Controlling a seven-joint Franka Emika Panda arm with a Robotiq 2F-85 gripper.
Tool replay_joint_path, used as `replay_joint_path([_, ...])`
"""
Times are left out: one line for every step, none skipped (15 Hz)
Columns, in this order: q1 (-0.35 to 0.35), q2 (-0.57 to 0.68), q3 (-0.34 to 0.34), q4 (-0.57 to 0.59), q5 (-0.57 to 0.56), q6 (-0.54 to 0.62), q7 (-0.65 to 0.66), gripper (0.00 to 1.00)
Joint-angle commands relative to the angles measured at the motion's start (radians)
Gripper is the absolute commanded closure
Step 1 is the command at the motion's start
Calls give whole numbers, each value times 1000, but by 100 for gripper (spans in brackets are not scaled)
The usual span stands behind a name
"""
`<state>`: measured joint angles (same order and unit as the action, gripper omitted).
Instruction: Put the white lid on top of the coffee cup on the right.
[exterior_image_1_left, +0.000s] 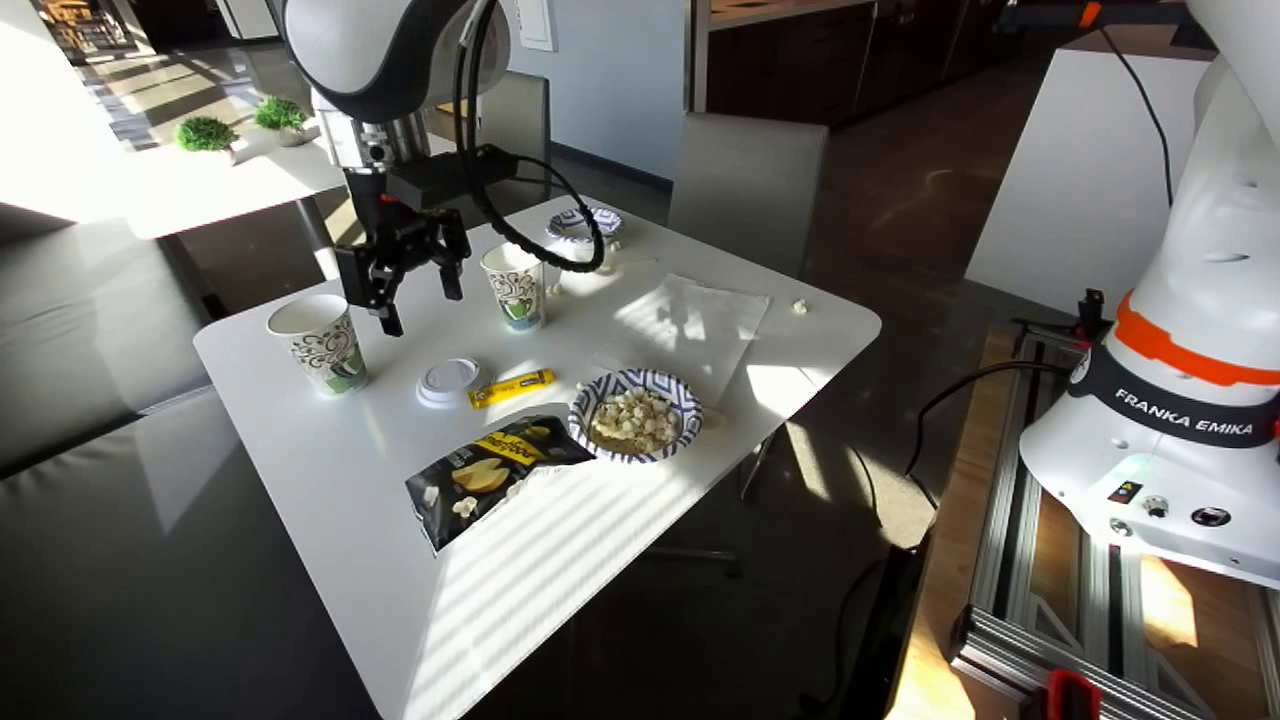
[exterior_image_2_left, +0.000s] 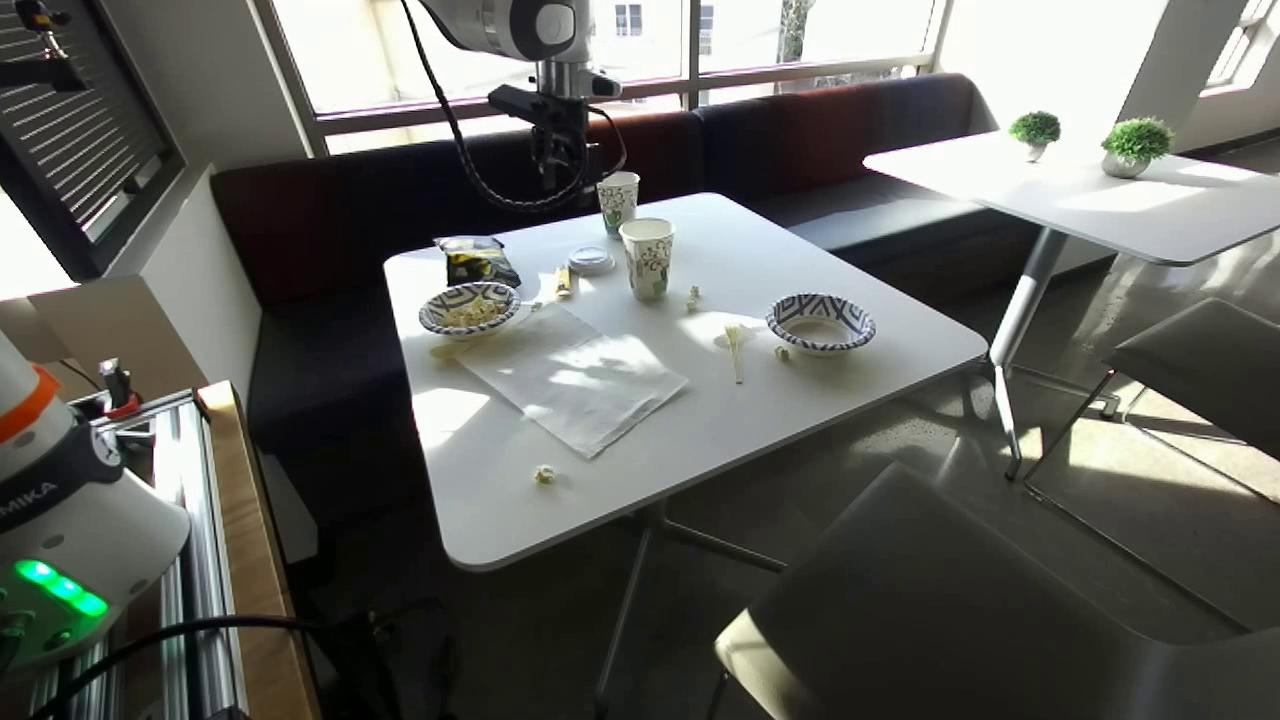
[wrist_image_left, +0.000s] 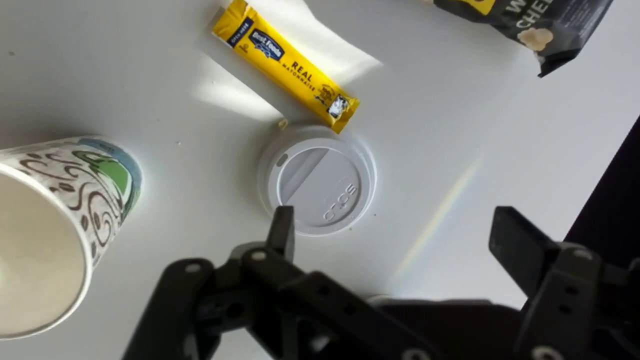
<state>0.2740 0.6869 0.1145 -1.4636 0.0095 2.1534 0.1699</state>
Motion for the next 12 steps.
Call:
replay_joint_path([56,58,-57,49,-59,-16,141,0])
replay_joint_path([60,67,-63,47,-64,-13,164,0])
replay_joint_path([62,76,-68,48,-68,-10,180,0])
replay_joint_path([65,85,-72,41,-75,23,189,0])
replay_joint_path([75,92,-85,34,-93,60,209,0])
replay_joint_path([74,103,-85,36,-98,84,206,0])
replay_joint_path([83,116,-94,40,-124,107,197,0])
replay_joint_path([92,125,-106,43,-160,122,176,0])
replay_joint_path([65,95,-78,25,-114,91,173,0])
replay_joint_path([70,104,-85,25,-131,104,172,0])
replay_joint_path([74,110,-89,27,-139,110,172,0])
replay_joint_path([77,112,-92,28,-143,113,173,0])
